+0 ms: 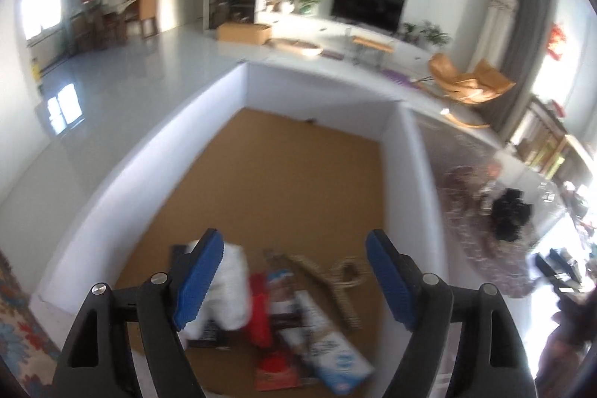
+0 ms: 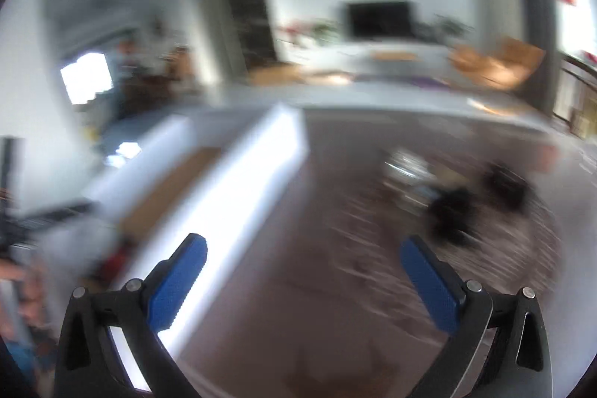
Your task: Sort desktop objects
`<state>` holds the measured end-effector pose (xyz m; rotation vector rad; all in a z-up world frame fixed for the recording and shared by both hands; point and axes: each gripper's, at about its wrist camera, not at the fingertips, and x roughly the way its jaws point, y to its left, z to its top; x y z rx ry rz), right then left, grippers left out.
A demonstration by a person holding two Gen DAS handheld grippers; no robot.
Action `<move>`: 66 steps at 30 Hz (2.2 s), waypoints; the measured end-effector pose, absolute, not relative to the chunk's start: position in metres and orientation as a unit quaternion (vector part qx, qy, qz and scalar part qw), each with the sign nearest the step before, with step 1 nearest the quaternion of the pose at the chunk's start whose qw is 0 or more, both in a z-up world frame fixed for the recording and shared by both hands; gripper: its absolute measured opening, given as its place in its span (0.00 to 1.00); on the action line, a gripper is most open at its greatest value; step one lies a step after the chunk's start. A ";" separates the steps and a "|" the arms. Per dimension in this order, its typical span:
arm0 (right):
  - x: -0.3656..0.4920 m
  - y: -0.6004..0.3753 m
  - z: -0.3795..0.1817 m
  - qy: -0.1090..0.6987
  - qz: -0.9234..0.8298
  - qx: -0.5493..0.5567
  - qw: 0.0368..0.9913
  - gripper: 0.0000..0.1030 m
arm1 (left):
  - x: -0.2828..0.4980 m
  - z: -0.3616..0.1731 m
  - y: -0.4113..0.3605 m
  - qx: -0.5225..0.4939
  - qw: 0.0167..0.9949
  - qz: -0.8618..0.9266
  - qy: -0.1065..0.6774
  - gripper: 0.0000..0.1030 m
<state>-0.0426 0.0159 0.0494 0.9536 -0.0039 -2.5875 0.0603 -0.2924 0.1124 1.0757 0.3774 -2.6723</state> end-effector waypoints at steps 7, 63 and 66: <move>-0.059 0.146 -0.031 -0.028 -0.898 0.439 -0.029 1.00 | 0.033 0.117 -0.162 0.390 -0.076 -0.909 0.123 0.90; -0.060 0.166 -0.044 -0.029 -0.887 0.455 -0.067 1.00 | -0.052 -0.021 -0.037 0.460 -0.058 -0.885 -0.031 1.00; -0.060 0.165 -0.044 -0.028 -0.887 0.455 -0.067 1.00 | -0.052 -0.020 -0.038 0.462 -0.062 -0.884 -0.031 1.00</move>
